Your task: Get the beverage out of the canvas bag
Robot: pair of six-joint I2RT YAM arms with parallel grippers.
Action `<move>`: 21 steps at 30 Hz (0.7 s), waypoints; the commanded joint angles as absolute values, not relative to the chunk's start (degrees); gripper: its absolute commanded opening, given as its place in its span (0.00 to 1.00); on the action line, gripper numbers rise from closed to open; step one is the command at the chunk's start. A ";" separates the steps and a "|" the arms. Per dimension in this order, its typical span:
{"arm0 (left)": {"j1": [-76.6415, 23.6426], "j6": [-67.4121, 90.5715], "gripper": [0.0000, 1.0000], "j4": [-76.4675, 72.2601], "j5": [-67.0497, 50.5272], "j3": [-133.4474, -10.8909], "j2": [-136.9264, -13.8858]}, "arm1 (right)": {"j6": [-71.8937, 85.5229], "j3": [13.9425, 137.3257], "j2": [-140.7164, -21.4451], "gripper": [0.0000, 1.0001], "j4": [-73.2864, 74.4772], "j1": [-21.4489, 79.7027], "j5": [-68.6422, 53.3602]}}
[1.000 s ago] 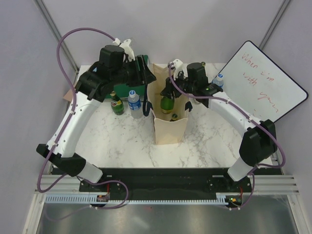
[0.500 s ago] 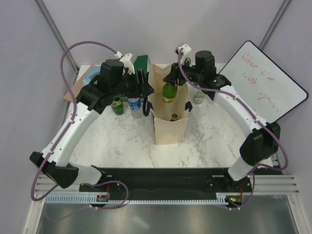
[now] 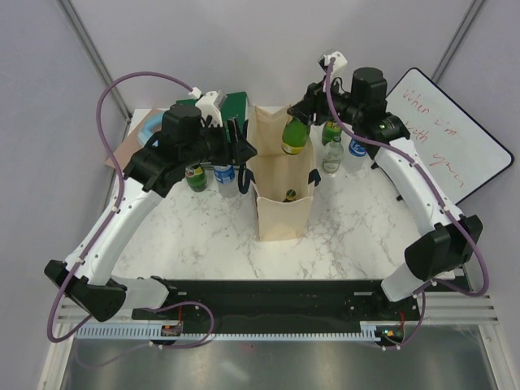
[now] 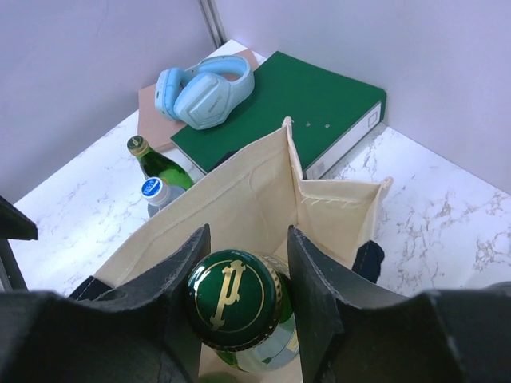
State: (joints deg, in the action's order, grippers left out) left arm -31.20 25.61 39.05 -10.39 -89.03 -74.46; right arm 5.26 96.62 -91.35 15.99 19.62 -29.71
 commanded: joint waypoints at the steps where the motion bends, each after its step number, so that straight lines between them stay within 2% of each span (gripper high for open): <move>1: -31.03 22.85 0.63 35.86 -12.65 -88.51 -74.00 | 8.43 102.57 -83.24 0.00 9.49 16.45 -32.52; 14: -31.03 22.15 0.64 33.75 -15.03 -89.82 -76.46 | 4.93 95.28 -72.52 0.00 14.59 6.42 -31.91; 18: -31.03 22.06 0.66 33.05 -14.94 -89.47 -76.29 | -1.04 85.82 -67.69 0.00 16.96 5.10 -27.96; 21: -30.94 22.85 0.73 31.03 -14.85 -88.86 -75.50 | -3.60 78.87 -63.82 0.00 16.96 4.31 -24.70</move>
State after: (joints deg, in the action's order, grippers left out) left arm -31.20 24.32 35.57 -13.74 -88.66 -76.47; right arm 1.21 85.12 -68.73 20.95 5.34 -28.38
